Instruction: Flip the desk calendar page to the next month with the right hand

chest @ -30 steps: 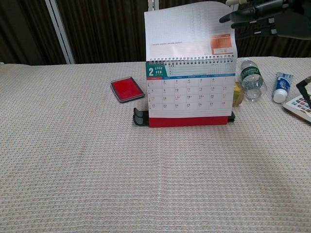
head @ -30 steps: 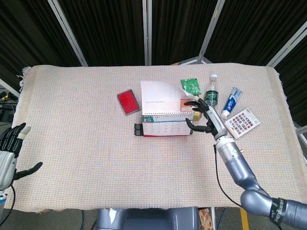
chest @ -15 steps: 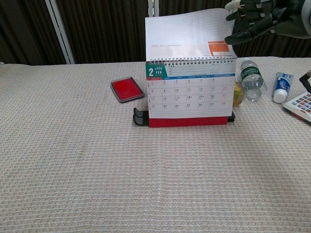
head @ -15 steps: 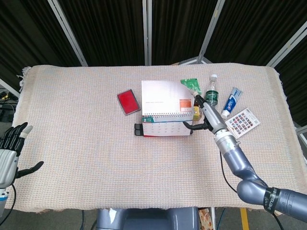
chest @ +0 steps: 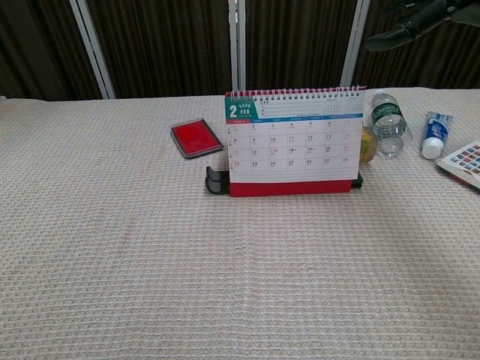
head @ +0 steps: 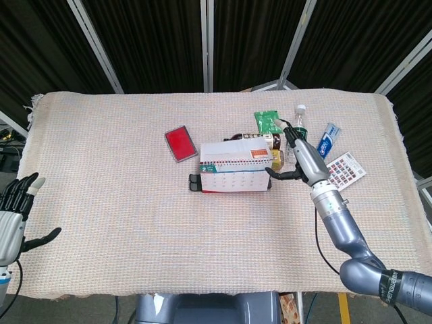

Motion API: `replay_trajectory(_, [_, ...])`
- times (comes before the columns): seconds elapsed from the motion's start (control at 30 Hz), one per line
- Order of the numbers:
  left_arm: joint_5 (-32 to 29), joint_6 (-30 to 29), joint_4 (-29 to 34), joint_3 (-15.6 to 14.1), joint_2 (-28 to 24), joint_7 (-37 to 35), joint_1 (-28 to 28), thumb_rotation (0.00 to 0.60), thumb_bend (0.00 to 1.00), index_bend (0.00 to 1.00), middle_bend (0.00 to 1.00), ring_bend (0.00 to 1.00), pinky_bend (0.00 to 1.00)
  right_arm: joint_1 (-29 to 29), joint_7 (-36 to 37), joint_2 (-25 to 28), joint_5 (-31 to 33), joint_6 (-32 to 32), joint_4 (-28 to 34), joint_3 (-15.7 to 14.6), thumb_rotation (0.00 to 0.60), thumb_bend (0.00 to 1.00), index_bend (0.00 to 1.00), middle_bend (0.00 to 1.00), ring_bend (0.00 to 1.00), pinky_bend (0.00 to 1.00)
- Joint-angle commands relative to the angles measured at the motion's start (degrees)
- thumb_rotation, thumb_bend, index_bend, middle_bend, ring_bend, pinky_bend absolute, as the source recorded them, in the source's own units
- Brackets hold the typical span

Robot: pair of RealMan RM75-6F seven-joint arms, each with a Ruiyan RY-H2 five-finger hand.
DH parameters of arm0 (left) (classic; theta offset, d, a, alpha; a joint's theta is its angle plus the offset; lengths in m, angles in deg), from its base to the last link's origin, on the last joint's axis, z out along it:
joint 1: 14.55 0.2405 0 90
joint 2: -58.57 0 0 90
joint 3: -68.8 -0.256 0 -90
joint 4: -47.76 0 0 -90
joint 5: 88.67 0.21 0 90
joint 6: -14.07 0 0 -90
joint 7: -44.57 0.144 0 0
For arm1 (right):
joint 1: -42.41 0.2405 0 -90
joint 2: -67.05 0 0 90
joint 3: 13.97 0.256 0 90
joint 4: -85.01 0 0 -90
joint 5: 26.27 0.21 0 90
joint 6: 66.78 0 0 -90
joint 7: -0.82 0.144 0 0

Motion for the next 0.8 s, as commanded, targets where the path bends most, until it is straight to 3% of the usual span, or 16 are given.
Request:
replay_trajectory(0.03, [-0.1,0.1,-0.2,0.0,0.0,0.0,0.0,0.6,0.08,0.0,0.0,0.0,0.0,-3.3,-2.2,2.8,-6.3,-2.2,1.6,-3.7,0.6,0.18,0.0,0.0,0.0,0.0])
replay_trajectory(0.2, [-0.2,0.7,-0.4,-0.3,0.0,0.6,-0.1,0.6,0.08,0.0,0.0,0.0,0.0,-9.1,-3.2,6.4,-15.9,-5.9,1.7,-9.5,0.6,0.1,0.0,0.0,0.0,0.0])
replay_trajectory(0.43, [-0.4,1.8,-1.1,-1.0,1.1,2.9,-0.2,0.6,0.08,0.0,0.0,0.0,0.0,-20.7,-1.3,7.6,-33.5,-19.7,-4.7,-19.0,0.6,0.07,0.0,0.0,0.0,0.0])
replay_trajectory(0.8, [-0.9,3.5,-1.9,-2.3,2.6,4.5,0.0,0.6,0.08,0.0,0.0,0.0,0.0,-33.1,1.2,2.9,-42.5,-35.0,-17.7,-25.9,0.6,0.07,0.0,0.0,0.0,0.0])
